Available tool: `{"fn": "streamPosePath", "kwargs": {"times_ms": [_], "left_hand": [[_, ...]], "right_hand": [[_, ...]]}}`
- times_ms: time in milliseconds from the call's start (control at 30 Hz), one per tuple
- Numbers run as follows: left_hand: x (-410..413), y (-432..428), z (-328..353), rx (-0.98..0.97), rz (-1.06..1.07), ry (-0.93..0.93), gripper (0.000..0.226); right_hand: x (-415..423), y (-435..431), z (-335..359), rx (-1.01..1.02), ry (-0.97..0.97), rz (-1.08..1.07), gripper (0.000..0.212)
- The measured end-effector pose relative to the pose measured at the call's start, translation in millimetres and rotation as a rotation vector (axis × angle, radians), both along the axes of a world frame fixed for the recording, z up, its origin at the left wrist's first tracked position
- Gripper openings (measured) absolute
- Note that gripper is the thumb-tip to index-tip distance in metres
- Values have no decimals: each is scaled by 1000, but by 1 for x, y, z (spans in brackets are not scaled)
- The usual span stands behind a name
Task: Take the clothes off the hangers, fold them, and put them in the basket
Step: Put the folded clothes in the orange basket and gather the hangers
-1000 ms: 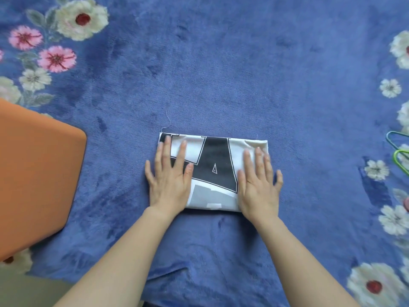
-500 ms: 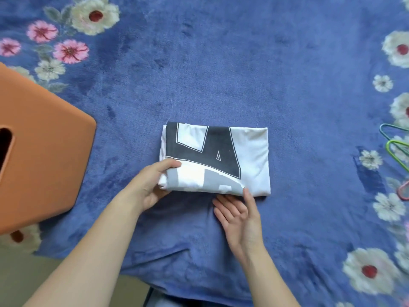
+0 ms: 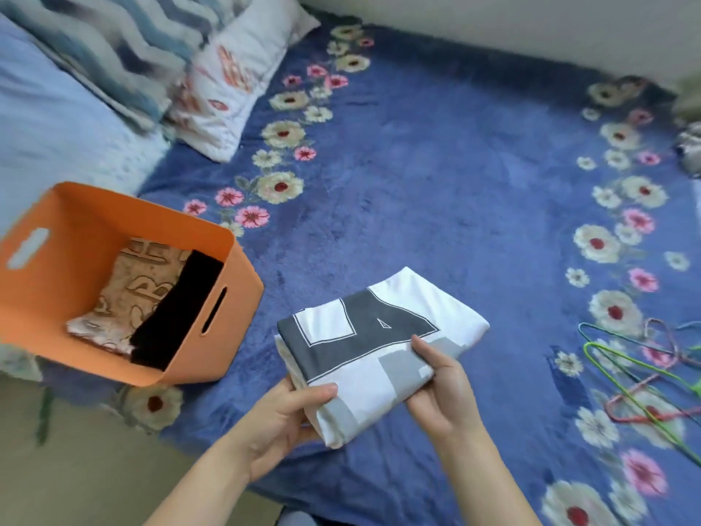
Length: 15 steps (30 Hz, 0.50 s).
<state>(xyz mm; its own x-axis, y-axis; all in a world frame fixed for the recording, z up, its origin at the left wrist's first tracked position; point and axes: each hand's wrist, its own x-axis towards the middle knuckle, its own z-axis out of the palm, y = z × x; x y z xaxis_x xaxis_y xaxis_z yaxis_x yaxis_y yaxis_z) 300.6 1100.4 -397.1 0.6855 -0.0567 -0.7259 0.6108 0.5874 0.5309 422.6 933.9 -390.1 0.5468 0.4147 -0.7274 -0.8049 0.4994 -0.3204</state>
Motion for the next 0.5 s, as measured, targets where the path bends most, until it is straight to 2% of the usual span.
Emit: {"fn": "streamPosePath", "kwargs": {"times_ms": [100, 167, 233, 300, 333, 367, 433, 500], "left_hand": [[-15, 18, 57, -90, 165, -116, 68], [-28, 36, 89, -192, 372, -162, 72], [-39, 55, 117, -175, 447, -117, 73], [-46, 79, 124, -368, 541, -54, 61], [-50, 94, 126, -370, 556, -73, 56], [-54, 110, 125, -296, 556, -61, 59], [-63, 144, 122, -75, 420, -17, 68], [-68, 185, 119, -24, 357, 32, 54]], "right_hand": [[-2, 13, 68, 61, -64, 63, 30], [-6, 26, 105, 104, -105, 116, 32], [-9, 45, 131, 130, -140, 191, 32], [-16, 68, 147, 144, -155, 286, 30], [-19, 82, 150, 135, -153, 338, 31], [-22, 97, 149, 107, -148, 389, 33], [-27, 130, 142, 19, -130, 464, 31], [-33, 168, 128, -71, -114, 525, 31]]}}
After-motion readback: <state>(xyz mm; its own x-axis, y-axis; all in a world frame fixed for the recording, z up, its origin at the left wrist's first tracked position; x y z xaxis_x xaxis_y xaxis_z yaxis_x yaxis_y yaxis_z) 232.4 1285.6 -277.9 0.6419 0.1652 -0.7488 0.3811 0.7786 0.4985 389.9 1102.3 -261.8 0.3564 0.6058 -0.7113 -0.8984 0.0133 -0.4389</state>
